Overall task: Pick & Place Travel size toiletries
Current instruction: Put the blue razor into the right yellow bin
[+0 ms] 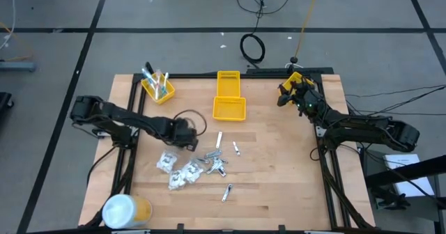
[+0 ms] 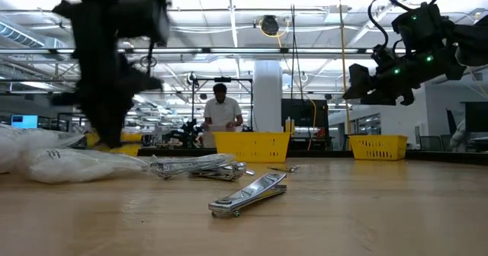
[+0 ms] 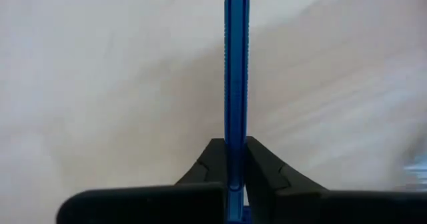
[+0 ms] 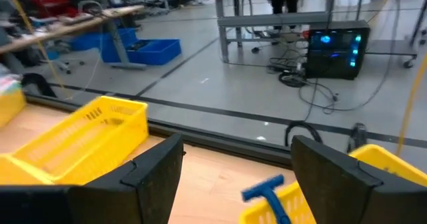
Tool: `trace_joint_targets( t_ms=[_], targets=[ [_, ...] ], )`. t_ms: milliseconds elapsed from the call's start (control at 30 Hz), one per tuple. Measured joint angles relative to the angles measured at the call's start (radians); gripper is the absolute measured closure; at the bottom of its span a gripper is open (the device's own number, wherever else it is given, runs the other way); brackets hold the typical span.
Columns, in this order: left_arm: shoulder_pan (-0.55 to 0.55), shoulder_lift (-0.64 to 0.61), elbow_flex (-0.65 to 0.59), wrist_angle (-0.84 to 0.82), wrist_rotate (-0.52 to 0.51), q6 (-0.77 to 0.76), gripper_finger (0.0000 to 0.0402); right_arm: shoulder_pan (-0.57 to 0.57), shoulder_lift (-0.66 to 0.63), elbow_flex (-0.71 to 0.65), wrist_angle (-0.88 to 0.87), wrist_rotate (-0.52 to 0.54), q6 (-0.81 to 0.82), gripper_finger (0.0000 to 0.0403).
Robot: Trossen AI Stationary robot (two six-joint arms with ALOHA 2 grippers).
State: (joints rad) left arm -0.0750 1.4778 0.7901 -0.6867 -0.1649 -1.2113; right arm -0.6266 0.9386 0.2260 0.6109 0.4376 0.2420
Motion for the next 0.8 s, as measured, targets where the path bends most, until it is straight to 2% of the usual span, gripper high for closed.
trace_joint_targets(
  t_ms=[167, 267, 333, 433, 533, 700, 800],
  targets=[
    [0.028, -0.070, 0.118, 0.050, -0.166, 0.307, 0.0382, 0.000, 0.000, 0.000, 0.071, -0.137, 0.000, 0.0140],
    [0.045, -0.092, 0.176, 0.211, -0.233, 0.572, 0.0387, 0.000, 0.000, 0.000, 0.131, -0.273, 0.001, 0.0140],
    [0.060, -0.092, 0.189, 0.361, -0.231, 0.767, 0.0392, 0.005, 0.000, 0.000, 0.166, -0.389, 0.001, 0.0140],
    [0.081, -0.075, 0.185, 0.603, -0.160, 1.050, 0.0390, 0.041, 0.000, 0.000, 0.199, -0.529, -0.002, 0.0140],
    [0.105, -0.042, 0.179, 0.787, -0.033, 1.263, 0.0383, 0.106, 0.000, 0.000, 0.227, -0.554, -0.062, 0.0140],
    [0.158, 0.056, 0.178, 1.015, 0.144, 1.360, 0.0392, 0.237, 0.008, 0.008, 0.307, -0.547, -0.166, 0.0140],
    [0.183, 0.119, 0.178, 1.120, 0.202, 1.360, 0.0391, 0.307, 0.035, 0.032, 0.355, -0.546, -0.186, 0.0140]
  ],
)
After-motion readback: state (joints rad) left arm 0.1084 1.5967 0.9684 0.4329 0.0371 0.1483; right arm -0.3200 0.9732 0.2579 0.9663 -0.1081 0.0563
